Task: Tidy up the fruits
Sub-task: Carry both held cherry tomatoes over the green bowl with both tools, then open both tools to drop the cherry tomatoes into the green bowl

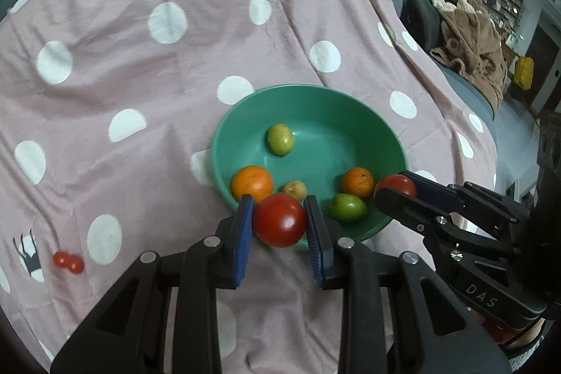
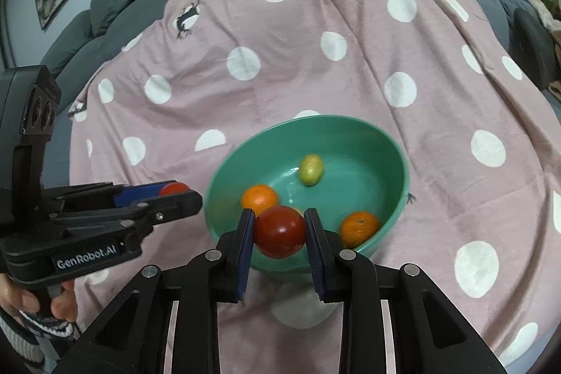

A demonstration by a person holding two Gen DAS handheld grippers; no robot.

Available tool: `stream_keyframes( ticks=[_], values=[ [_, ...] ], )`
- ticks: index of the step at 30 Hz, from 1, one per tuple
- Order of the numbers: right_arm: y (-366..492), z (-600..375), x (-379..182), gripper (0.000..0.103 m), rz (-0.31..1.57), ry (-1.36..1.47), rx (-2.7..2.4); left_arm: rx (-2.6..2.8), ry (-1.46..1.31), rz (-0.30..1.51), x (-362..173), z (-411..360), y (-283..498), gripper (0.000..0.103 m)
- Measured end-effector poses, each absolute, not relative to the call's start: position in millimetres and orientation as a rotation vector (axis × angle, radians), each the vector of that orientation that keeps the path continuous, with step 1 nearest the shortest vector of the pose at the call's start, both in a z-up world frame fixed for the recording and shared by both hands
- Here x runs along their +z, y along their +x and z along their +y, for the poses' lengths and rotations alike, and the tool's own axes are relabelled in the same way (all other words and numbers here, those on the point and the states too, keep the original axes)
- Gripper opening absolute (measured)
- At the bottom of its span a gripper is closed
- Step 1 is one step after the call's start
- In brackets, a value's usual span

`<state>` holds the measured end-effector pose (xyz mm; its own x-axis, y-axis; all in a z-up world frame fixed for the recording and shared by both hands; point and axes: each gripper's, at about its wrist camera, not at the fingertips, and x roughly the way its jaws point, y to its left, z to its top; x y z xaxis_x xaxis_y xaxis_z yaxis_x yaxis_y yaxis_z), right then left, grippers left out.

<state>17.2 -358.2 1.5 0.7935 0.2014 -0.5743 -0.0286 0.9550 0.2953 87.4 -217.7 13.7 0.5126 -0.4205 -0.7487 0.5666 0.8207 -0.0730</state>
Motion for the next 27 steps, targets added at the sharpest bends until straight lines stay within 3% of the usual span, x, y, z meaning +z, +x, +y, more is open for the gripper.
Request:
stream_keyframes(
  ticks=[27],
  values=[
    [47, -385, -19, 0.031, 0.678, 0.305, 0.079, -0.608, 0.273, 0.900, -22, -256, 118, 0.028]
  ],
)
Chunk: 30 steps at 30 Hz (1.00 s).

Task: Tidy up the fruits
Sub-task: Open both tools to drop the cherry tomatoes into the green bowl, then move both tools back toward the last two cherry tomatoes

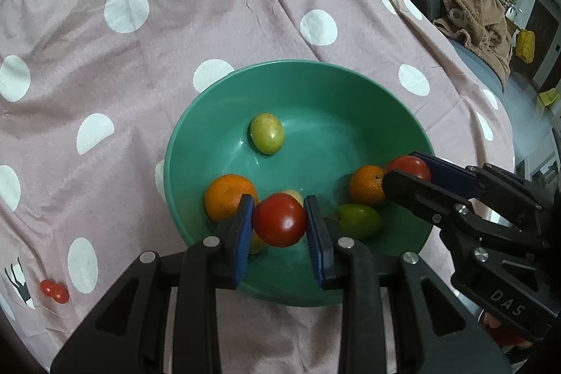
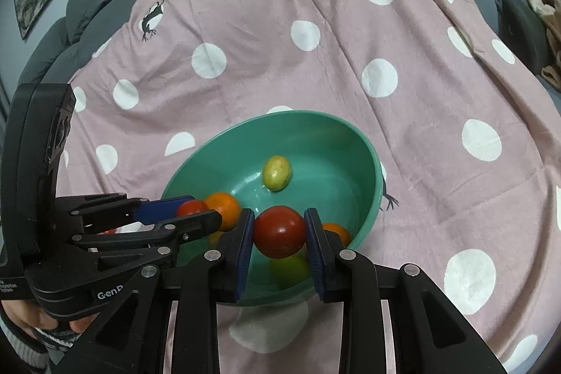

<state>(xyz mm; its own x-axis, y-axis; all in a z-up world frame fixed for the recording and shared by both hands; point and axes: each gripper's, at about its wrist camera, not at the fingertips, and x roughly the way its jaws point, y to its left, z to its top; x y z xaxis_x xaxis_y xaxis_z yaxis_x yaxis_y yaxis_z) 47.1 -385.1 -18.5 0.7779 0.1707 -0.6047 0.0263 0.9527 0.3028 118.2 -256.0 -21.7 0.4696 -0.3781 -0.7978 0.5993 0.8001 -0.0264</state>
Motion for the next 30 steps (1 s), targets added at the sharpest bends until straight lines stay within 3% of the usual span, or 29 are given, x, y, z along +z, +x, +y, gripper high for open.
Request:
stream_keyframes(
  ticks=[4, 9, 14, 25, 30],
  values=[
    [48, -384, -18, 0.031, 0.683, 0.295, 0.073, -0.608, 0.271, 0.893, -22, -255, 119, 0.045],
    [47, -383, -18, 0.035, 0.682, 0.296, 0.058, -0.599, 0.266, 0.878, -19, -251, 117, 0.051],
    [42, -381, -14, 0.042, 0.680, 0.293, 0.038, -0.580, 0.232, 0.869, -13, -235, 112, 0.067],
    [19, -357, 1, 0.048, 0.668, 0.268, 0.057, -0.439, 0.077, 0.888, -10, -148, 79, 0.085],
    [9, -336, 8, 0.057, 0.655, 0.242, 0.098, -0.363, -0.011, 0.924, -18, -103, 62, 0.093]
  ],
)
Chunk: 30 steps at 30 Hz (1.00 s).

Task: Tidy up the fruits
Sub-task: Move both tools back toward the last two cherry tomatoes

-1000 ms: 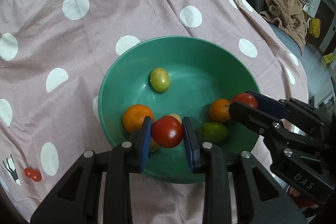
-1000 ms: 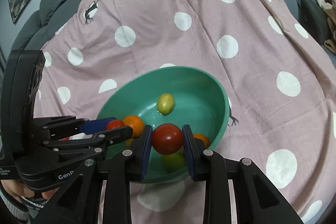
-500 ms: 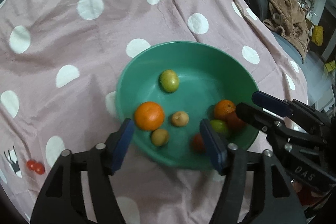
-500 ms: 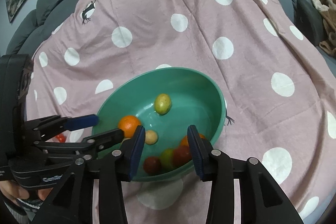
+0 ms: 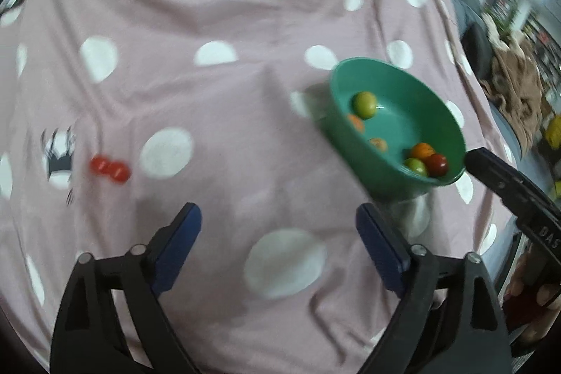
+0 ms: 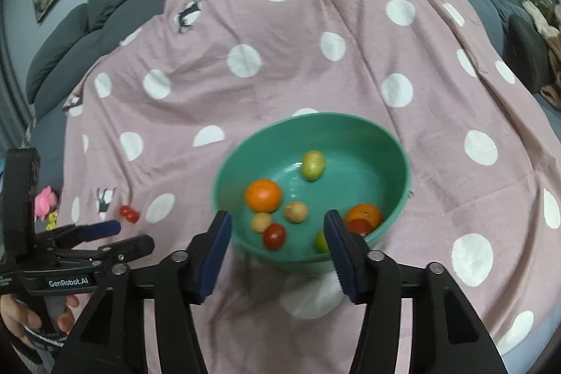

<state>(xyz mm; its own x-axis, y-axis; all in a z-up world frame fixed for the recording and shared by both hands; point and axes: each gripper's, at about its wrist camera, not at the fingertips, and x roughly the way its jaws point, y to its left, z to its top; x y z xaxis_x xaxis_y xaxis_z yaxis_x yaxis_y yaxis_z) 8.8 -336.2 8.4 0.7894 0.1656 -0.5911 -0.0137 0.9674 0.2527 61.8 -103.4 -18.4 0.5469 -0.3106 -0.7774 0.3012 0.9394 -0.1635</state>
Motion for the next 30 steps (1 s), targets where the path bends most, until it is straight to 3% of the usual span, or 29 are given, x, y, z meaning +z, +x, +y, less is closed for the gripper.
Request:
stream_keyframes(
  ticks=[5, 30],
  values=[
    [3, -312, 15, 0.058, 0.658, 0.200, 0.132, -0.298, -0.074, 0.942, -24, -67, 48, 0.102],
    [8, -202, 19, 0.059, 0.731, 0.030, 0.309, -0.243, -0.312, 0.917, -23, 35, 13, 0.102]
  ],
)
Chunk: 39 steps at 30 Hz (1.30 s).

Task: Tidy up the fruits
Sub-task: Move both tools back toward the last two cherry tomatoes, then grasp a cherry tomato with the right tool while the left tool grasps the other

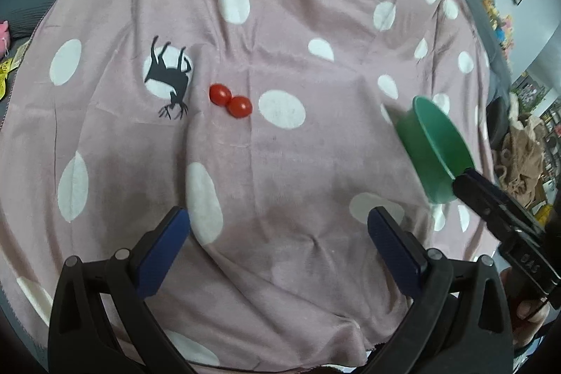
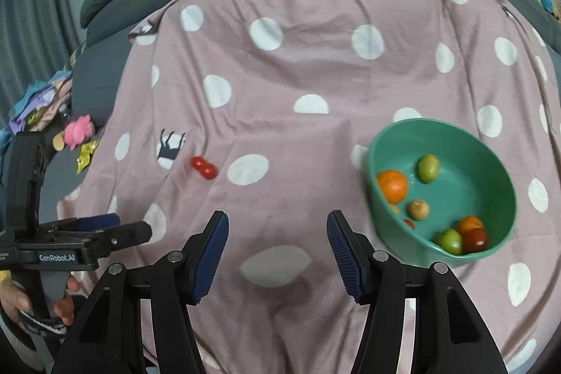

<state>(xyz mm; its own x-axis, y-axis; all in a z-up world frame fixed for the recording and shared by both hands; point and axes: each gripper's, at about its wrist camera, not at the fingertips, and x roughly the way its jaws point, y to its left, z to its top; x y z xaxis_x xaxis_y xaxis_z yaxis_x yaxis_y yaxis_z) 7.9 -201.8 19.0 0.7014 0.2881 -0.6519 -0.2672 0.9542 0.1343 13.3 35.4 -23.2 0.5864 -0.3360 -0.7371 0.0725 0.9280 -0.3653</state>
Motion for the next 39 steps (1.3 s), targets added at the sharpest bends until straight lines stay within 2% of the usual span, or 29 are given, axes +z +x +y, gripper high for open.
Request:
stream_keyframes(
  ticks=[7, 12, 28, 32, 35, 39],
  values=[
    [14, -186, 13, 0.059, 0.759, 0.021, 0.346, -0.381, -0.366, 0.814, -9, 60, 12, 0.102],
    [22, -175, 6, 0.059, 0.779, 0.024, 0.381, -0.415, -0.248, 0.880, -13, 54, 26, 0.102],
    [73, -132, -26, 0.059, 0.878, -0.008, 0.541, -0.222, -0.111, 0.798, -32, 71, 79, 0.098],
    [98, -114, -31, 0.059, 0.891, -0.025, 0.593, -0.231, -0.081, 0.797, -35, 74, 92, 0.094],
    [116, -102, -36, 0.059, 0.893, -0.041, 0.630, -0.226, -0.070, 0.804, -38, 78, 102, 0.082],
    [140, -87, -47, 0.059, 0.933, -0.050, 0.682, -0.230, -0.083, 0.802, -40, 88, 112, 0.081]
  ],
)
